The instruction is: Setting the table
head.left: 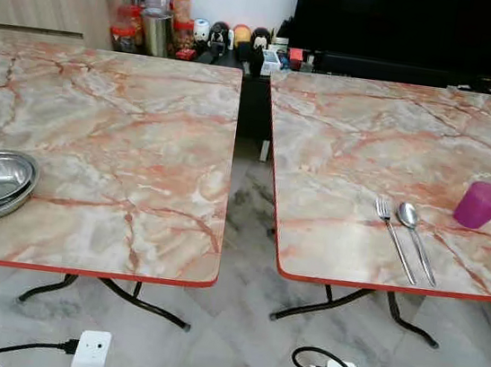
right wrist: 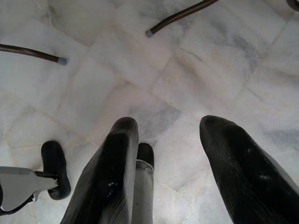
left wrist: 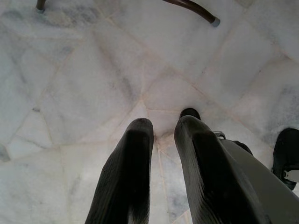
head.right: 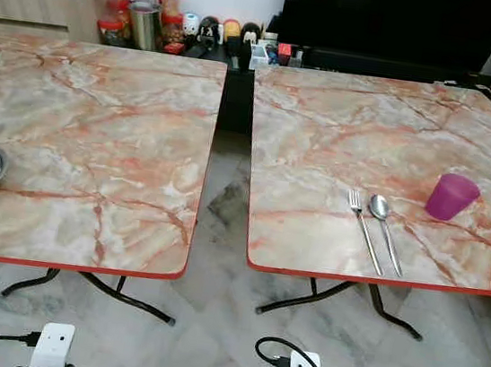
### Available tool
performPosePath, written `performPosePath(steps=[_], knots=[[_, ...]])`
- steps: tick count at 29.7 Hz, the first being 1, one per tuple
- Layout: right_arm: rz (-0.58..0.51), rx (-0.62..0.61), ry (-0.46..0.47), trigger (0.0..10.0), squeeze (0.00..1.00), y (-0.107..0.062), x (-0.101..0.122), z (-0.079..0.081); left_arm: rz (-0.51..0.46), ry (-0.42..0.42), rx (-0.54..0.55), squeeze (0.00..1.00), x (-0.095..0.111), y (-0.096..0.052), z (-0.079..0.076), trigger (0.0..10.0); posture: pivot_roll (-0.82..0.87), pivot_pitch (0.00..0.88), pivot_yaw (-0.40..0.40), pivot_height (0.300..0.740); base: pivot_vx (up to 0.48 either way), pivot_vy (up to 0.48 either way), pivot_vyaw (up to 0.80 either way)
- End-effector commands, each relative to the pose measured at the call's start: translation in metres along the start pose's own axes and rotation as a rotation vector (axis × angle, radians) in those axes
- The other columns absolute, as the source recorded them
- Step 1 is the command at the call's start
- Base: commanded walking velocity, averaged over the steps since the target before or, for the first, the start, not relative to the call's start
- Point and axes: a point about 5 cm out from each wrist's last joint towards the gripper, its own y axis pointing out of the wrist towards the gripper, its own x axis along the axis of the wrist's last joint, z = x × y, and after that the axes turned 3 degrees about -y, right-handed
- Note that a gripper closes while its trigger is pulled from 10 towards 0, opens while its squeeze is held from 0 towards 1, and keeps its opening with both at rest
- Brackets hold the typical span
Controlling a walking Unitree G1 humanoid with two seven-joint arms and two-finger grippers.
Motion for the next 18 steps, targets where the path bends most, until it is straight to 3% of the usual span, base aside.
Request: performPosePath(steps=[1,9,18], knots=[[0.003,-0.002,-0.007,10.0,0.0,-0.0003,-0.0008,-0.0017,0.006,0.009,0.004,0.0,-0.0007,0.0,0.0001,10.0,-0.06,0.0,-0.029,0.74,0.0,-0.285,0.0],[0.002,0.004,-0.015,10.0,0.0,-0.0002,-0.0004,-0.0012,0.008,0.012,0.008,0.0,-0.0013,-0.0001,0.001,10.0,-0.06,0.0,-0.031,0.74,0.0,-0.285,0.0],[0.005,0.006,-0.018,10.0,0.0,-0.0005,-0.002,-0.001,0.012,0.002,-0.005,0.0,-0.0029,-0.0003,-0.0004,10.0,-0.06,0.0,-0.03,0.74,0.0,0.0,0.0]])
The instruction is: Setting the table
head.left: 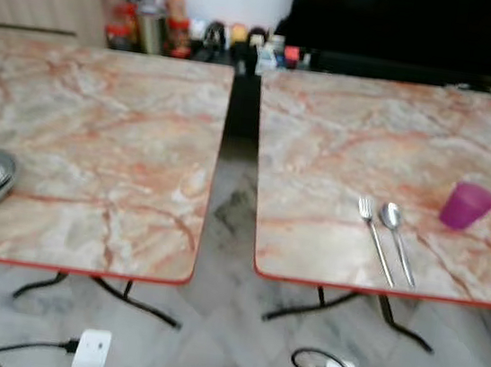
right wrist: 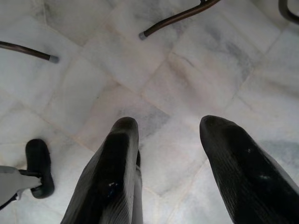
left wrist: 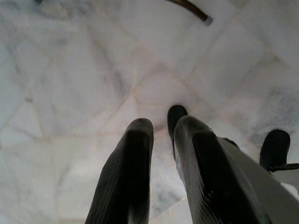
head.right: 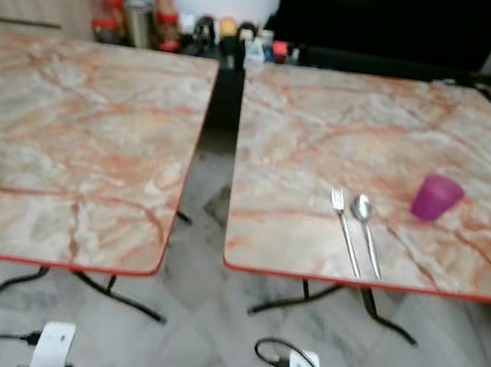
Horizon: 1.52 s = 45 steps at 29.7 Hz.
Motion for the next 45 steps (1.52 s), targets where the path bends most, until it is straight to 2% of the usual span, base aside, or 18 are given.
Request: performPosePath(steps=[1,17,31,38,45], knots=[[-0.002,0.012,-0.007,10.0,0.0,0.0,0.001,0.004,0.008,0.003,0.001,0.0,-0.002,0.0,0.002,10.0,-0.06,0.0,-0.03,0.74,0.0,0.0,0.0],[-0.004,0.018,-0.017,10.0,0.0,0.001,0.002,0.004,0.002,0.027,0.003,0.0,0.0,0.0,0.001,10.0,-0.06,0.0,-0.034,0.74,0.0,-0.199,0.0],[-0.006,0.013,-0.01,10.0,0.0,0.0,0.001,0.003,0.009,-0.015,0.008,0.0,-0.003,0.0,0.001,10.0,-0.06,0.01,-0.039,0.74,0.0,-0.056,0.0],[-0.052,0.026,-0.031,10.0,0.0,0.003,0.015,0.006,0.008,0.003,0.005,0.0,-0.003,0.0,0.0,10.0,-0.07,0.018,-0.036,0.74,0.0,0.0,0.0],[-0.053,0.032,-0.036,10.0,0.0,0.003,0.017,0.008,0.005,0.0,0.005,0.0,-0.001,0.0,-0.001,10.0,-0.06,0.021,-0.038,0.74,0.0,-0.296,0.0]])
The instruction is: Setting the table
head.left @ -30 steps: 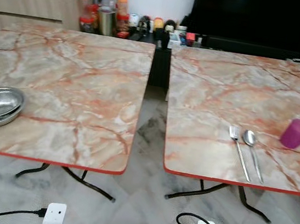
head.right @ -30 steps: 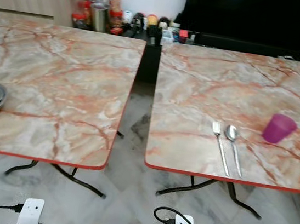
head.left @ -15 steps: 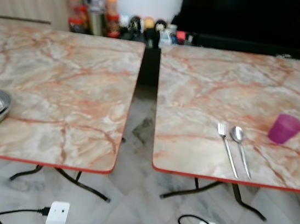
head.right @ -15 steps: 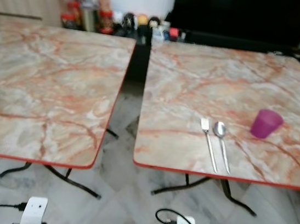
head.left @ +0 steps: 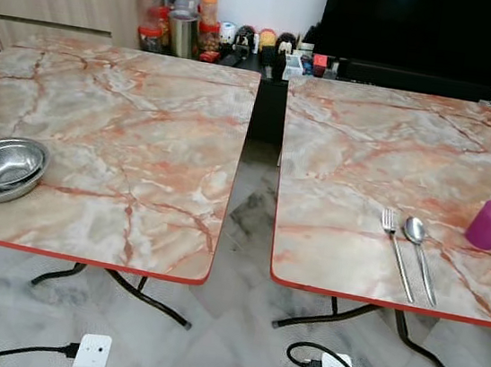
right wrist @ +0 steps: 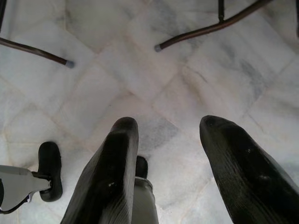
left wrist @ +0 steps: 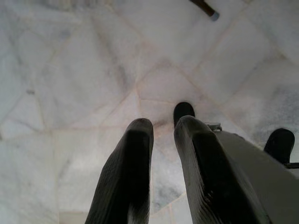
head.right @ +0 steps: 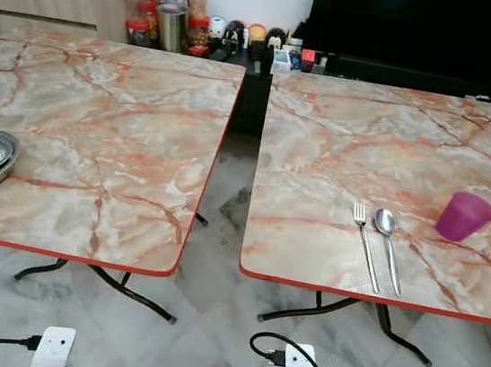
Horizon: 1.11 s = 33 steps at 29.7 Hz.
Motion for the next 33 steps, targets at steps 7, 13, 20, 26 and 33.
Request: performPosePath(steps=[7,13,20,26,33], knots=[[-0.011,0.004,-0.008,10.0,0.0,0.001,0.004,0.001,-0.001,-0.009,0.002,0.0,0.001,0.0,-0.002,10.0,-0.06,0.018,-0.039,0.74,0.0,0.0,0.0],[-0.041,0.012,-0.027,10.0,0.0,0.002,0.011,0.0,-0.001,-0.015,0.001,0.0,0.001,0.0,-0.002,10.0,-0.06,0.018,-0.041,0.74,0.0,0.0,0.0],[-0.103,0.008,-0.069,10.0,0.0,0.003,0.024,-0.001,0.002,-0.016,-0.001,0.0,0.0,0.0,-0.002,10.0,-0.07,0.021,-0.047,0.74,0.0,0.0,0.0],[-0.158,0.011,-0.135,10.0,0.0,-0.001,0.023,-0.007,0.007,-0.019,0.002,0.0,-0.003,0.0,-0.002,10.0,-0.07,0.024,-0.051,0.74,0.0,0.0,0.0],[-0.257,0.045,-0.22,10.0,0.0,-0.012,0.011,-0.016,0.018,-0.014,0.005,0.0,-0.007,-0.001,0.001,10.0,-0.08,0.037,-0.043,0.74,0.0,0.0,0.0]])
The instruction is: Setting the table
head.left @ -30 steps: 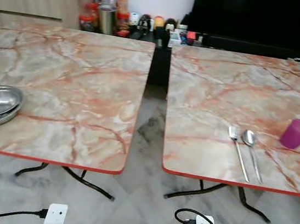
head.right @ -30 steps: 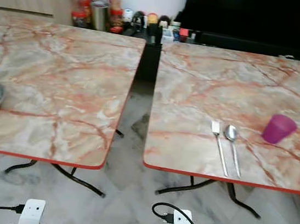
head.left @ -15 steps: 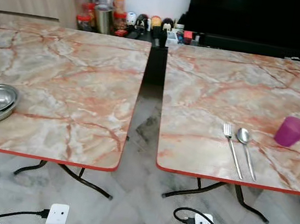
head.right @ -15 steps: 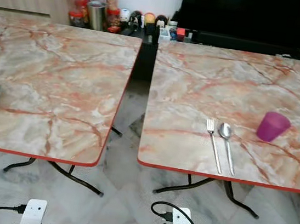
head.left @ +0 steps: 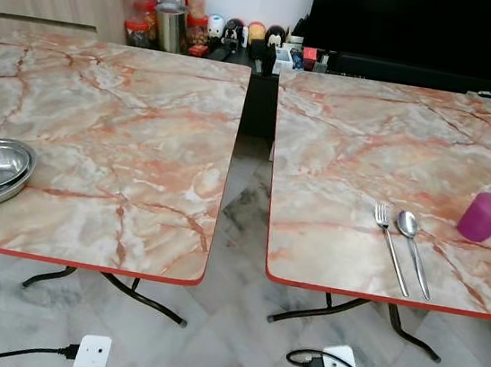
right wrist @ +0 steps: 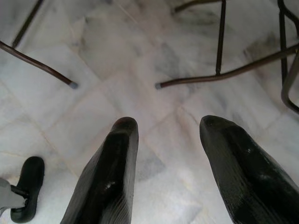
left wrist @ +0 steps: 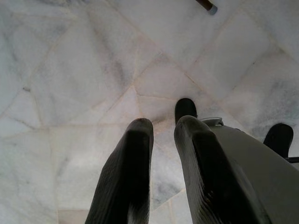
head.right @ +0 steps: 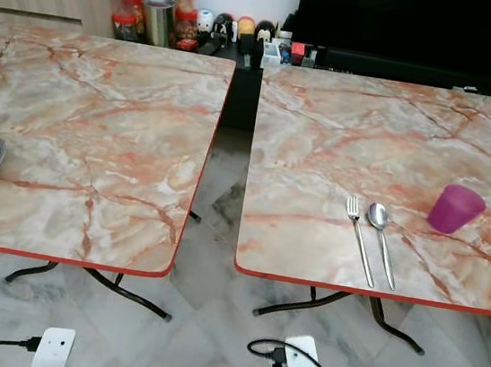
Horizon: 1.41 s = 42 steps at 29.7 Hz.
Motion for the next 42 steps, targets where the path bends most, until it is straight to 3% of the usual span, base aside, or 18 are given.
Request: performPosePath(steps=[1,5,8,13,18,21,23,28,33,36,37,39,42], knots=[[-0.037,0.009,-0.041,10.0,0.0,-0.002,0.003,-0.006,0.01,-0.001,0.006,0.0,-0.003,0.0,0.003,10.0,-0.09,0.042,-0.038,0.74,0.0,0.0,0.0],[-0.11,0.0,-0.077,10.0,0.0,-0.012,0.005,-0.013,0.012,0.012,0.001,0.0,-0.003,0.0,0.003,10.0,-0.1,0.045,-0.031,0.74,0.0,0.0,0.0],[-0.216,-0.032,-0.059,10.0,0.0,-0.019,0.02,-0.021,0.011,0.014,0.0,0.0,-0.003,0.0,0.004,10.0,-0.1,0.047,-0.029,0.74,0.0,0.0,0.0],[-0.402,-0.03,-0.088,10.0,0.0,-0.033,0.066,-0.022,0.006,0.019,0.001,0.0,-0.001,0.0,0.005,10.0,-0.11,0.044,-0.027,0.74,0.0,0.0,0.0],[-0.473,0.001,-0.111,10.0,0.0,-0.04,0.088,-0.015,0.003,0.018,0.001,0.0,0.0,0.0,0.005,10.0,-0.11,0.042,-0.028,0.74,0.0,0.0,0.0],[-0.563,0.008,-0.096,10.0,0.0,-0.044,0.115,-0.01,0.004,0.018,0.002,0.0,0.0,0.0,0.006,10.0,-0.11,0.041,-0.028,0.74,0.0,0.0,0.0],[-0.616,-0.012,-0.066,10.0,0.0,-0.042,0.137,-0.01,0.002,0.018,0.004,0.0,0.0,0.0,0.006,10.0,-0.11,0.037,-0.022,0.74,0.0,0.0,0.0],[-0.646,-0.062,0.018,10.0,0.0,-0.03,0.165,-0.013,-0.021,-0.007,0.001,0.0,0.002,0.0,0.004,10.0,-0.11,0.028,-0.022,0.74,0.0,0.0,0.0],[-0.637,-0.072,0.033,10.0,0.0,-0.027,0.169,-0.014,-0.026,-0.017,0.0,0.0,0.003,0.0,0.004,10.0,-0.11,0.028,-0.022,0.74,0.0,0.0,0.0],[-0.652,-0.07,0.055,10.0,0.0,-0.01,0.202,-0.015,-0.03,-0.005,-0.01,0.0,0.008,0.001,0.001,10.0,-0.11,0.007,-0.013,0.74,0.0,0.0,0.0],[-0.652,-0.07,0.055,10.0,0.0,-0.01,0.202,-0.015,-0.03,-0.005,-0.01,0.0,0.008,0.001,0.001,10.0,-0.11,0.007,-0.013,0.74,0.0,0.0,0.0],[-0.673,-0.048,0.068,10.0,0.0,-0.002,0.231,-0.011,-0.035,0.009,-0.014,0.0,0.011,0.001,-0.001,10.0,-0.1,0.002,-0.017,0.74,0.0,0.0,0.0],[-0.672,-0.046,0.058,10.0,0.0,0.0,0.241,-0.008,-0.035,0.013,-0.013,0.0,0.012,0.002,0.0,10.0,-0.1,0.002,-0.017,0.74,0.0,-0.089,0.0]])
